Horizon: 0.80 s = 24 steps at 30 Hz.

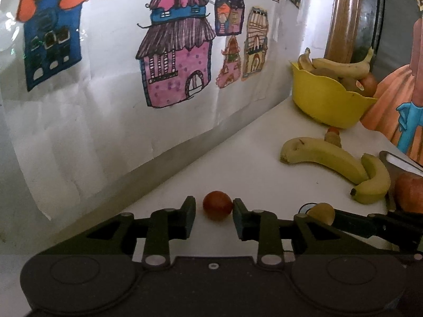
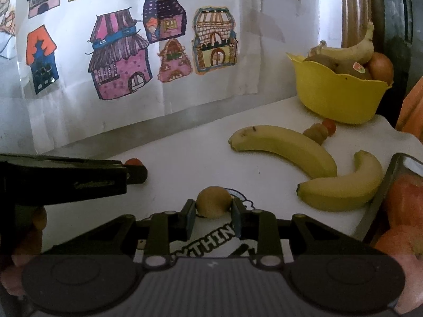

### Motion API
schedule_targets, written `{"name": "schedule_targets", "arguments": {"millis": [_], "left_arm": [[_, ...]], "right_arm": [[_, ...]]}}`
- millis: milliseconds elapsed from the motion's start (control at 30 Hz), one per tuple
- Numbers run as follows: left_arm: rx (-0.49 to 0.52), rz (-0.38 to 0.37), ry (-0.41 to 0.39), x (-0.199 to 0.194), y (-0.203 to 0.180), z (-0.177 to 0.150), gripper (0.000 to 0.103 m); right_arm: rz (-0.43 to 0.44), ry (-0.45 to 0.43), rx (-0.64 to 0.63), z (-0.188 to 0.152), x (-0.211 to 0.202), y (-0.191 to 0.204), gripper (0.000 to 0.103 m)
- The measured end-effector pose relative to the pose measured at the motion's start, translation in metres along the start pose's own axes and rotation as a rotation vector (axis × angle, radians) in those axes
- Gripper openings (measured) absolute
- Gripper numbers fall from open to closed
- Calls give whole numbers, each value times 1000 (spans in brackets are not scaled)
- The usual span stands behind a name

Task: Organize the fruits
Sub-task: 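Lift and carry the tomato in the left tool and the kiwi in the right tool toward the tray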

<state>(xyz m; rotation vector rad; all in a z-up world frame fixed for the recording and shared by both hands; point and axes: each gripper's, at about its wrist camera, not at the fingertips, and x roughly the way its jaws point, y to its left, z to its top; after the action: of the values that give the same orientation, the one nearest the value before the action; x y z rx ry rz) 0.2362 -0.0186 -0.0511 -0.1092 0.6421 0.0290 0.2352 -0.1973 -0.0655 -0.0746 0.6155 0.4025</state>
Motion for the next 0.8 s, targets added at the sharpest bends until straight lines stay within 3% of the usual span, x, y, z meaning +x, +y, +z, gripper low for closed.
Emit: {"name": "schedule_targets", "arguments": {"millis": [100,167,800], "left_arm": [[12,8,0,0,-1,0,33],[18,16,0,0,-1,0,25],[60,-31,27,-24,-18,-17,24]], "right_arm": [[1,0,2,2,2,0,36],[0,0,1,3,3,0,34],[-26,6,60,-23,-41,-6,31]]}}
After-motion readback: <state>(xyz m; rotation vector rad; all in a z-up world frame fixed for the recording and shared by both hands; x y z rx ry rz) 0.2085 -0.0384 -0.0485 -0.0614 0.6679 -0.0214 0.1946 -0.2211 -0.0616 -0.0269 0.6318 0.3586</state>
